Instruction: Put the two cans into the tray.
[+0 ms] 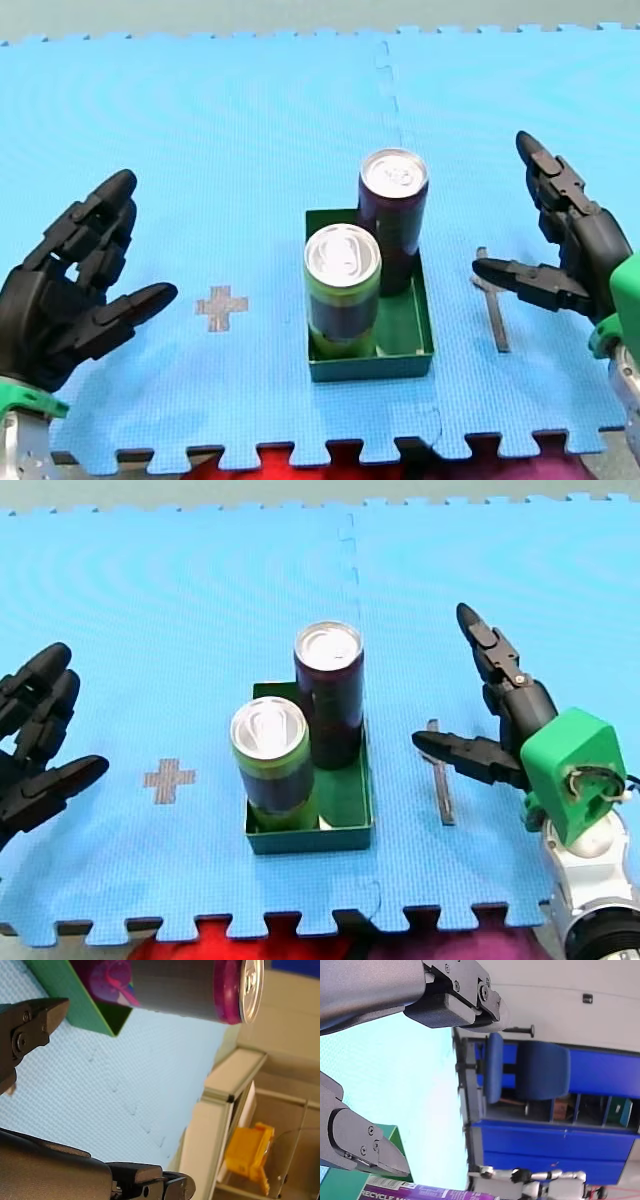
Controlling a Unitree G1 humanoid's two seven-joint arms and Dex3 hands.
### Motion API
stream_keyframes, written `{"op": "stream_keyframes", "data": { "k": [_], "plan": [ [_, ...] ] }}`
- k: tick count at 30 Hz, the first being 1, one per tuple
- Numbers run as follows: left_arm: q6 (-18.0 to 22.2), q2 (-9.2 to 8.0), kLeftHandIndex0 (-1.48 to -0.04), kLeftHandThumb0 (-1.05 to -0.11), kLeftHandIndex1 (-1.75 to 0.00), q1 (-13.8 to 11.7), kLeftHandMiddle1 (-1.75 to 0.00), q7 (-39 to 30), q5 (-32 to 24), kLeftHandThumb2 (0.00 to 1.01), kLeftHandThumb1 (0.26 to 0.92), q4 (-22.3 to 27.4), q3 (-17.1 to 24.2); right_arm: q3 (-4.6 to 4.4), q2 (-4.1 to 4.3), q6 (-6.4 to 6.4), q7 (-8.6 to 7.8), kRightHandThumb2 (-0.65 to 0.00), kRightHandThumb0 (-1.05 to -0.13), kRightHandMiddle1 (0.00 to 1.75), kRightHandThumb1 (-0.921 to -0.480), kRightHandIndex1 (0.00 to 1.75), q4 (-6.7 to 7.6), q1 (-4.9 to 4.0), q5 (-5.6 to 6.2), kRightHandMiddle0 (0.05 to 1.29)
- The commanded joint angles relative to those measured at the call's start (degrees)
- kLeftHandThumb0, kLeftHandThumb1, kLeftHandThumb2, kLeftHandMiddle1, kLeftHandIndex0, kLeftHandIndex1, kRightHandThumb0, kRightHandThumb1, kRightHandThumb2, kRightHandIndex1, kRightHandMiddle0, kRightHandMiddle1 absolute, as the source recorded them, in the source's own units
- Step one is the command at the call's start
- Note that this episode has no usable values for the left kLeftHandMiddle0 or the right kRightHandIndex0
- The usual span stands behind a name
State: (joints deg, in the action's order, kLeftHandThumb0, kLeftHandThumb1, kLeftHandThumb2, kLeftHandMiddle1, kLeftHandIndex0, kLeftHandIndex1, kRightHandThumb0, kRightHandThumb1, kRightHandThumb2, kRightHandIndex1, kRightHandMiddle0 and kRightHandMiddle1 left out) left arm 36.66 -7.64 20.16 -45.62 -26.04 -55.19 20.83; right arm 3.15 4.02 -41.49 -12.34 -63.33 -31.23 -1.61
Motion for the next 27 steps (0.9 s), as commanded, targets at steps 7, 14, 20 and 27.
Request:
{"op": "stream_keyframes", "data": {
  "k": [7,14,20,27],
  "plan": [
    [2.66,-0.42,-0.49,-0.961,0.0,0.57,0.0,1.73,2.23,0.01,0.708,-0.73,-0.02,-0.26,-0.06,-0.66,-0.26,-0.003,-0.666,0.0,-0.796,0.0,0.64,1.08,0.17,0.16],
    [5.09,-0.11,-0.5,-0.998,0.0,1.1,0.0,4.54,4.74,0.02,0.748,-1.85,-0.75,-0.73,-0.9,-1.07,-0.03,-0.006,-0.696,0.0,-0.811,0.0,1.94,2.4,0.09,0.16],
    [7.66,1.34,-0.51,-1.018,-0.01,1.27,0.0,9.94,8.22,0.01,0.777,-2.27,-2.33,-1.53,-1.68,-2.2,0.89,-0.009,-0.747,0.0,-0.834,0.0,3.92,4.85,-0.48,0.16],
    [8.86,2.57,-0.53,-1.022,-0.01,0.78,-0.01,13.4,10.14,0.01,0.798,-1.86,-3.91,-2.08,-2.16,-2.73,3.25,-0.011,-0.803,0.0,-0.865,0.01,5.85,7.04,-1.39,0.16]
  ]
}}
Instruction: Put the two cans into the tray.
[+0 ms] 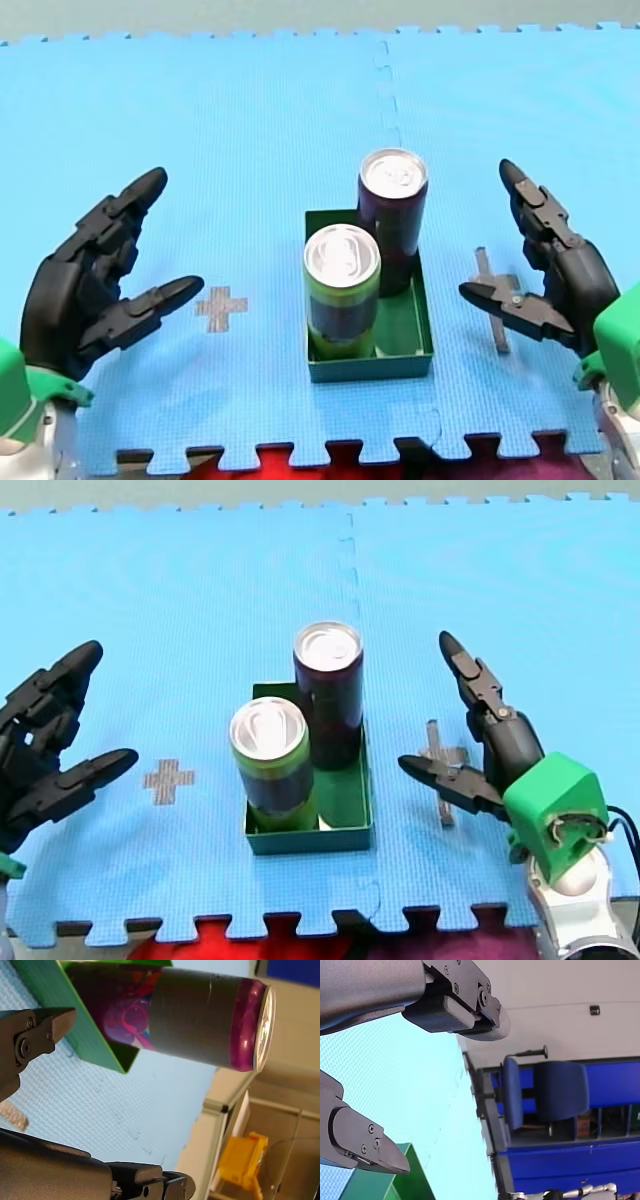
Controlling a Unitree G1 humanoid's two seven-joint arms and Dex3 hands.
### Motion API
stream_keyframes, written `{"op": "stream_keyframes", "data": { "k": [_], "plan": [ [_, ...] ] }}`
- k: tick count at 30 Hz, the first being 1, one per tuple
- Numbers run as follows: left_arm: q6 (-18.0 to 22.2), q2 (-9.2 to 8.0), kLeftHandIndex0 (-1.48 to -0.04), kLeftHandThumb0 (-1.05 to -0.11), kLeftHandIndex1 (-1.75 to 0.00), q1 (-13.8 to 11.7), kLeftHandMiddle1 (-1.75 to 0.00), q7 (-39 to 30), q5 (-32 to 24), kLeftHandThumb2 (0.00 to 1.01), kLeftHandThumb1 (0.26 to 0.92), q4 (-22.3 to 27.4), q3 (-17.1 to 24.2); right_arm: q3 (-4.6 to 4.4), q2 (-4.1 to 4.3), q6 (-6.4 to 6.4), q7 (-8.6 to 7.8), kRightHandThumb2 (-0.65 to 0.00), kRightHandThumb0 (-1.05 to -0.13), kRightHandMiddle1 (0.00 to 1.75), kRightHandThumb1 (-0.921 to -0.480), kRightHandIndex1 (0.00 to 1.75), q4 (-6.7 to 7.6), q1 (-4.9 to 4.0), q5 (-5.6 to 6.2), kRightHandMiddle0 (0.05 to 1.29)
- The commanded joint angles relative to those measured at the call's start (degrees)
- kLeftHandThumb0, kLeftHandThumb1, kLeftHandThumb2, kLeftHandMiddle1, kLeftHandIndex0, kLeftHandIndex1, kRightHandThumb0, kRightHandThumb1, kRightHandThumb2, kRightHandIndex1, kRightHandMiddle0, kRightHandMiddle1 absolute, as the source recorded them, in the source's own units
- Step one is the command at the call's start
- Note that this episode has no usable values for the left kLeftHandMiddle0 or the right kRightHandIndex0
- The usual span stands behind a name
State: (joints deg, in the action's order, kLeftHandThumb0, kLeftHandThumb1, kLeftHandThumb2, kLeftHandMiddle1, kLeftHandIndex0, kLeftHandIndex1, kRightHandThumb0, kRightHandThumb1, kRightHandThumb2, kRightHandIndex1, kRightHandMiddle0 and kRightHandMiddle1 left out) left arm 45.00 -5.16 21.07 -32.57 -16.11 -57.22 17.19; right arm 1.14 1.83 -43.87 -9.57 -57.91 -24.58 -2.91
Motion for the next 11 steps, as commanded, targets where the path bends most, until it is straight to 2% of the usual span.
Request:
{"op": "stream_keyframes", "data": {
  "k": [1,6,11],
  "plan": [
    [0.67,0.18,-0.53,-1.022,-0.01,-0.13,-0.01,0.49,0.27,0.01,0.801,0.11,-0.39,-0.13,0.03,-0.4,0.8,-0.011,-0.809,0.0,-0.869,0.01,0.57,0.55,-0.21,0.16],
    [1.26,0.28,-0.55,-1.021,-0.01,-0.31,-0.01,0.45,0.04,0.01,0.82,0.21,-0.78,-0.43,0.11,-0.49,1.66,-0.01,-0.835,0.0,-0.885,0.01,1.77,1.55,-0.43,0.17],
    [1.43,0.44,-0.56,-1.025,-0.01,-1.03,-0.01,0.78,0.16,0.01,0.842,1.13,-1.29,-0.82,0.28,-1.05,2.54,-0.01,-0.859,0.0,-0.901,0.01,2.23,2.27,-1.01,0.17]
  ]
}}
